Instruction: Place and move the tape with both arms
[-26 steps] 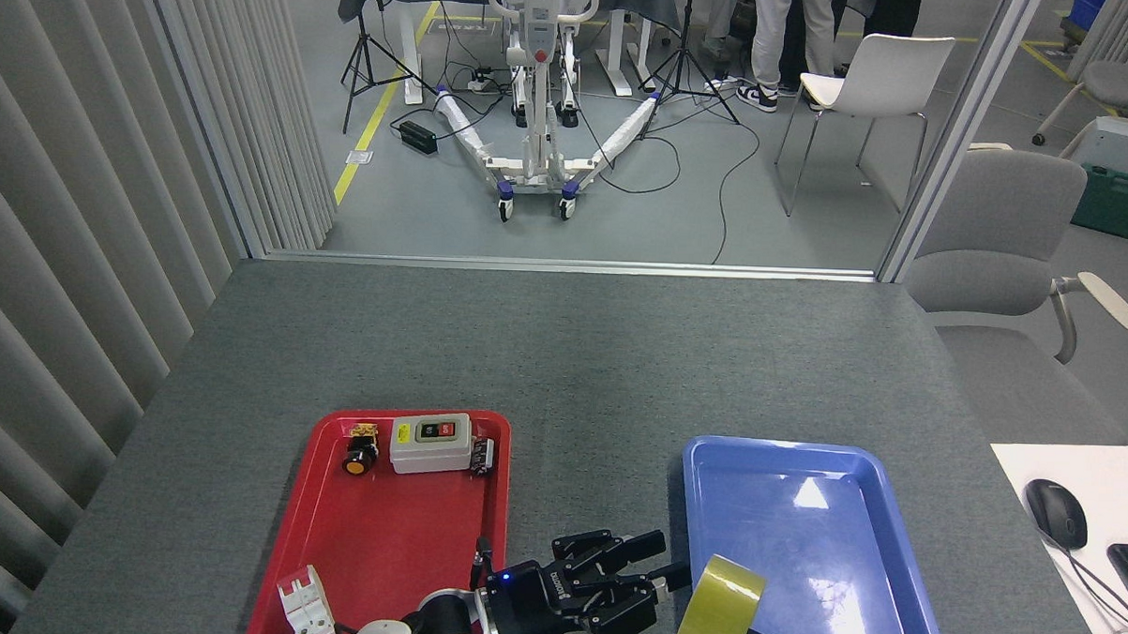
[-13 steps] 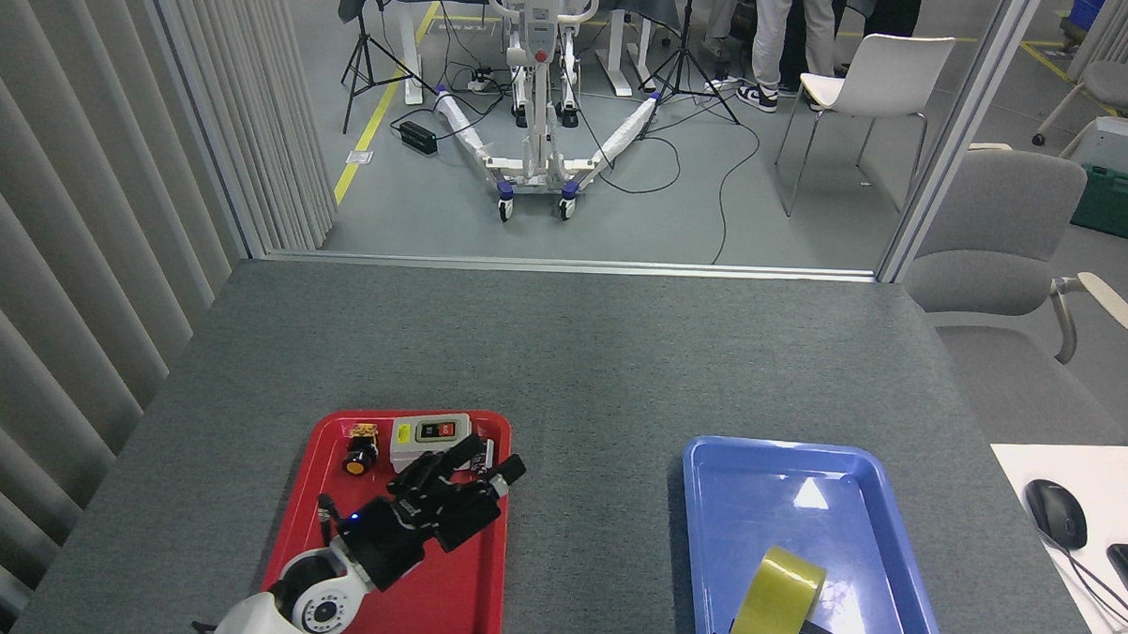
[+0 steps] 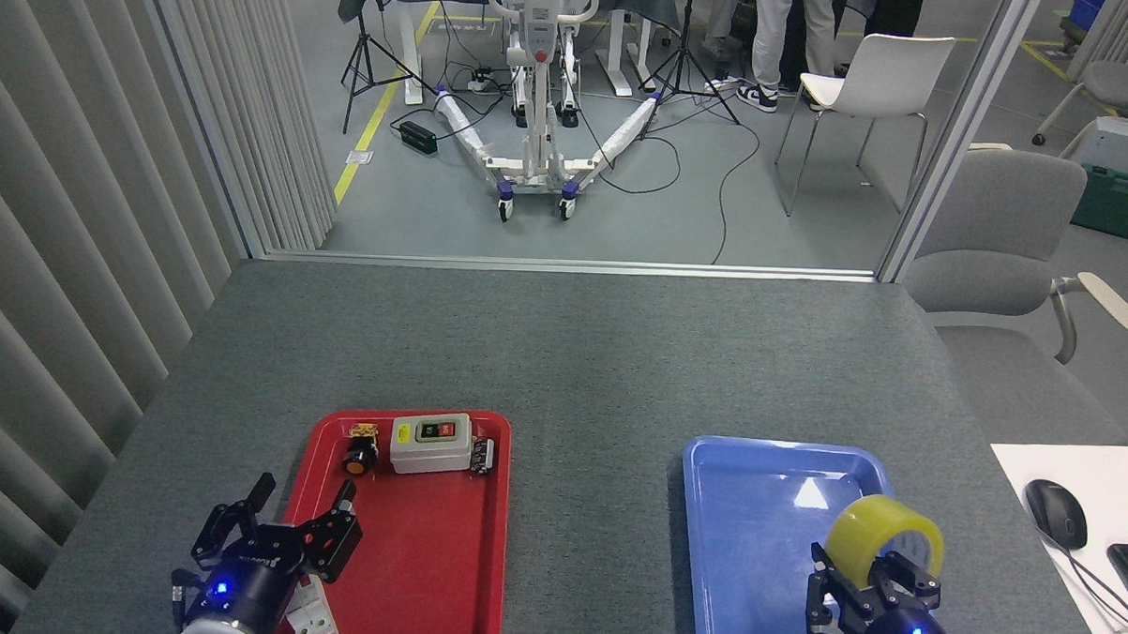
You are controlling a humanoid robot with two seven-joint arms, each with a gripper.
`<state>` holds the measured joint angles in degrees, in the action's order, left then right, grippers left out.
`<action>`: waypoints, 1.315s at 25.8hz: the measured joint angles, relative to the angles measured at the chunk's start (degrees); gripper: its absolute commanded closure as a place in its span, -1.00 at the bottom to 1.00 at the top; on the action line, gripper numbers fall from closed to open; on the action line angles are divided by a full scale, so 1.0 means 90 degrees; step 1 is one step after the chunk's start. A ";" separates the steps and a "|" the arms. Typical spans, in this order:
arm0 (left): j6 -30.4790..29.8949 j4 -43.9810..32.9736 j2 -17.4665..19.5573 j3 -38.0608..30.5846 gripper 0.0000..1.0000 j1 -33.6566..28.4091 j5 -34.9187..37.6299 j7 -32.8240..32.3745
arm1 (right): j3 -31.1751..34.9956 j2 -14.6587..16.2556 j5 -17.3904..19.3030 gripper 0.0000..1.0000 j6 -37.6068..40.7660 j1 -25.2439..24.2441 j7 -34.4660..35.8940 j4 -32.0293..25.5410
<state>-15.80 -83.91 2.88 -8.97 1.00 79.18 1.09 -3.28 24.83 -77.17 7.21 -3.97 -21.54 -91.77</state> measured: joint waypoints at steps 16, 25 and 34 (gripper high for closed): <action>0.0267 -0.0779 -0.0554 0.0135 -0.98 -0.0763 0.0051 0.0456 | -0.0857 -0.0126 0.1588 0.38 -0.0950 0.0862 -0.1858 0.0589; 0.0262 -0.0803 -0.0567 0.0138 -0.98 -0.0781 0.0050 0.0401 | -0.0968 -0.0151 0.1728 -0.35 -0.1225 0.0921 -0.2039 0.0608; 0.0258 -0.0886 -0.0567 0.0137 -0.98 -0.0800 0.0051 0.0387 | -0.0976 -0.0151 0.1704 -0.41 -0.1244 0.0926 -0.1924 0.0587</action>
<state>-13.48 -91.89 -2.22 -7.74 -6.20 79.64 4.57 -12.06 23.48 -61.83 -3.98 4.37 -38.86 -86.49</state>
